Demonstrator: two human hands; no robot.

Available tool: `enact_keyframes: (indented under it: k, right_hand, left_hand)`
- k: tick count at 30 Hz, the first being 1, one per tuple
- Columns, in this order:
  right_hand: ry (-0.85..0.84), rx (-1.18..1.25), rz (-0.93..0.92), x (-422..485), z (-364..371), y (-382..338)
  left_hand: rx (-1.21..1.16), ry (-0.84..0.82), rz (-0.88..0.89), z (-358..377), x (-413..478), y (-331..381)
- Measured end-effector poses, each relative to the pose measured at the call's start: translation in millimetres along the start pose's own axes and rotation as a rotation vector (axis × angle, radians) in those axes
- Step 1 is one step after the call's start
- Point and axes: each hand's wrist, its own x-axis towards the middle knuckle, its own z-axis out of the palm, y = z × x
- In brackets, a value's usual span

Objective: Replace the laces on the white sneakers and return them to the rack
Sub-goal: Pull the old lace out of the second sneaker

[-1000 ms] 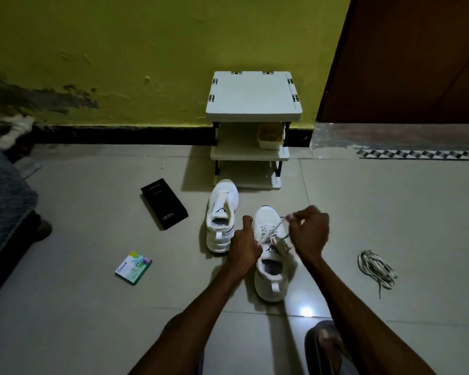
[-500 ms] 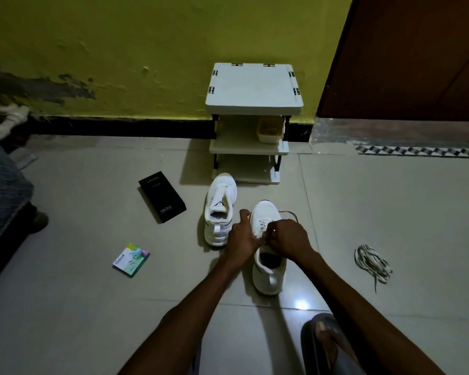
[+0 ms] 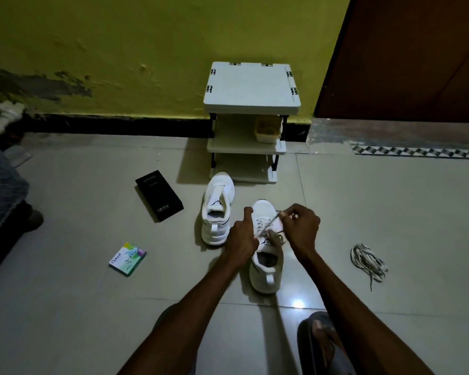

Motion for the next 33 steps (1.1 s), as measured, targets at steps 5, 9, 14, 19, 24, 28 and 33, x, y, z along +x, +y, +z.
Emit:
enact_keyframes:
  k: [5, 9, 14, 19, 24, 28, 33]
  right_hand:
    - [0.088, 1.019, 0.674, 28, -25, -3]
    - [-0.134, 0.375, 0.168, 33, -35, 1]
    - [-0.450, -0.369, -0.199, 13, -4, 1]
    - [-0.365, -0.839, -0.387, -13, 24, 3]
    - [-0.167, -0.943, -0.599, -12, 17, -1]
    - [-0.003, -0.938, -0.440, 16, -23, -3]
    - [-0.082, -0.412, -0.064, 54, -55, 11]
  left_hand:
    - [-0.076, -0.005, -0.024, 1, 3, -8]
    - [-0.130, -0.001, -0.023, 2, 4, -7]
    - [-0.190, 0.001, -0.043, 3, 3, -9]
    - [-0.217, -0.016, -0.091, 2, 5, -11]
    - [-0.154, -0.018, -0.066, 7, 5, -10]
    - [-0.117, -0.030, -0.126, 5, 11, -23]
    - [-0.135, -0.045, -0.106, 8, 7, -15]
